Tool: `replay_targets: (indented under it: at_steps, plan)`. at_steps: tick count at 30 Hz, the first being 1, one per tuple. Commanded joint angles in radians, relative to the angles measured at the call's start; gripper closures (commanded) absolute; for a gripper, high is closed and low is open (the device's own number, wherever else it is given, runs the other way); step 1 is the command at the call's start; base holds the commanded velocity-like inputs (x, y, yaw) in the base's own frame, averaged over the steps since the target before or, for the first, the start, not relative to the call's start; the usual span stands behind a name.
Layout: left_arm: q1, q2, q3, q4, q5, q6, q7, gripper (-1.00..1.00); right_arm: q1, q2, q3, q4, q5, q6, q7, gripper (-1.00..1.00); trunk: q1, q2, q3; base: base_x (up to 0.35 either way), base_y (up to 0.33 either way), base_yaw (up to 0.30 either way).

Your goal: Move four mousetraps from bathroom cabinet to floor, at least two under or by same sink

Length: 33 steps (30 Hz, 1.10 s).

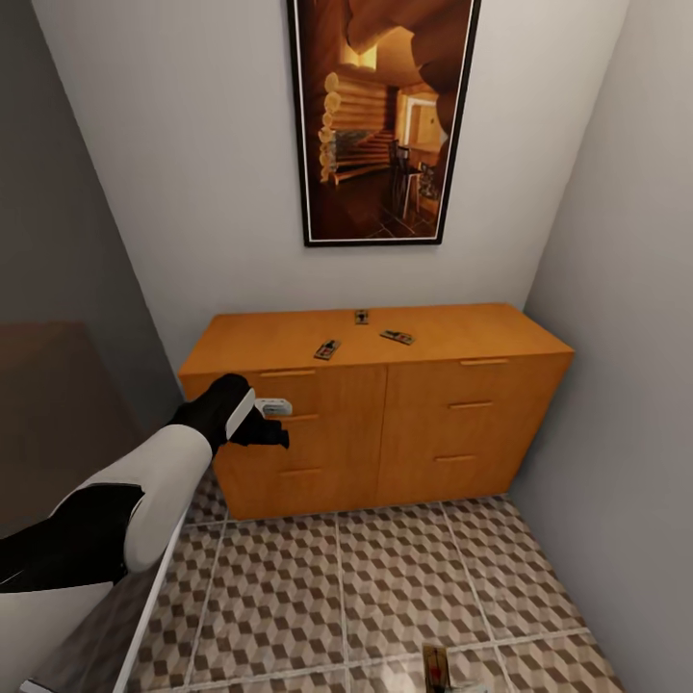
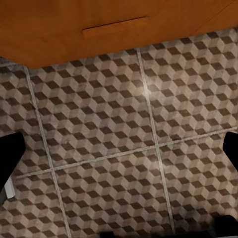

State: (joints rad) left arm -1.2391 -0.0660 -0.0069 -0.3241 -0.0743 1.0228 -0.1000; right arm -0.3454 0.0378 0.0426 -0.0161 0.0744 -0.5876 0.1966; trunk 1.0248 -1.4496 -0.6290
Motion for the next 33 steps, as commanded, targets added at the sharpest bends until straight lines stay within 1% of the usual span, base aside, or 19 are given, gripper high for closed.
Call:
replay_targets:
  at_steps: [1, 2, 3, 4, 5, 7, 8, 9, 11, 15, 23, 28, 33]
  plan:
    - [0.0, 0.0, -0.001, -0.001, -0.009, 0.003, -0.009, -1.0, 0.01, -0.001, 0.002, 0.001, 0.002, -0.028, -0.001, 1.0, 0.0, 0.0, -0.001, 0.135, 0.0, 0.0]
    - [0.0, 0.0, -0.001, -0.001, -0.009, 0.003, -0.009, -1.0, 0.035, -0.004, 0.002, 0.001, 0.003, -0.085, -0.003, 1.0, 0.0, 0.0, -0.001, 0.119, 0.0, 0.0]
    - [0.0, 0.0, -0.001, -0.001, -0.009, 0.003, -0.009, -1.0, 0.048, -0.006, 0.002, 0.001, 0.003, -0.116, -0.005, 1.0, 0.0, 0.0, -0.001, 0.112, 0.0, 0.0]
    - [0.0, 0.0, -0.001, -0.001, -0.009, 0.003, -0.009, -1.0, 0.075, -0.01, 0.002, 0.001, 0.003, -0.18, -0.009, 1.0, 0.0, 0.0, -0.001, 0.095, 0.0, 0.0]
    - [0.0, 0.0, -0.001, -0.001, -0.009, 0.003, -0.009, -1.0, 0.089, -0.011, 0.002, 0.001, 0.003, -0.212, -0.011, 1.0, 0.0, 0.0, -0.001, 0.081, 0.0, 0.0]
    - [0.0, -0.001, -0.001, -0.001, -0.009, 0.003, -0.009, -1.0, 0.149, -0.015, 0.002, 0.001, 0.003, -0.346, -0.02, 1.0, 0.0, 0.0, -0.001, 0.042, 0.0, 0.0]
    - [0.0, -0.001, -0.001, -0.001, -0.009, 0.003, -0.009, -1.0, 0.165, -0.016, 0.002, 0.001, 0.003, -0.381, -0.022, 1.0, 0.0, 0.0, -0.001, 0.026, 0.0, 0.0]
    - [0.0, -0.001, -0.001, -0.001, -0.009, 0.003, -0.009, -1.0, 0.198, -0.016, 0.002, 0.001, 0.003, -0.447, -0.028, 1.0, 0.0, 0.0, -0.001, 0.017, 0.0, 0.0]
    - [0.0, -0.001, -0.001, -0.001, -0.009, 0.003, -0.009, -1.0, 0.271, -0.012, 0.002, 0.0, 0.002, -0.46, -0.051, 1.0, 0.0, 0.0, -0.001, 0.008, 0.0, 0.0]
    - [0.0, -0.004, -0.001, -0.001, -0.009, 0.003, -0.009, -1.0, 0.297, -0.01, 0.0, -0.003, 0.001, -0.46, -0.079, 1.0, 0.0, 0.0, -0.001, 0.002, 0.0, 0.0]
    - [0.0, -0.009, -0.002, -0.014, -0.01, 0.003, -0.009, -1.0, 0.303, -0.009, -0.001, -0.004, 0.001, -0.46, -0.087, 1.0, 0.0, 0.0, -0.001, 0.0, 0.0, 0.0]
    - [0.0, -0.03, -0.002, -0.116, -0.007, 0.005, -0.009, -1.0, 0.303, -0.008, -0.001, -0.004, 0.001, -0.46, -0.088, 1.0, 0.0, 0.0, -0.001, 0.0, 0.0, 0.0]
    - [0.0, -0.035, -0.002, -0.178, -0.006, 0.006, -0.009, -1.0, 0.303, -0.007, 0.0, -0.004, 0.001, -0.46, -0.088, 1.0, 0.0, 0.0, -0.001, 0.0, 0.0, 0.0]
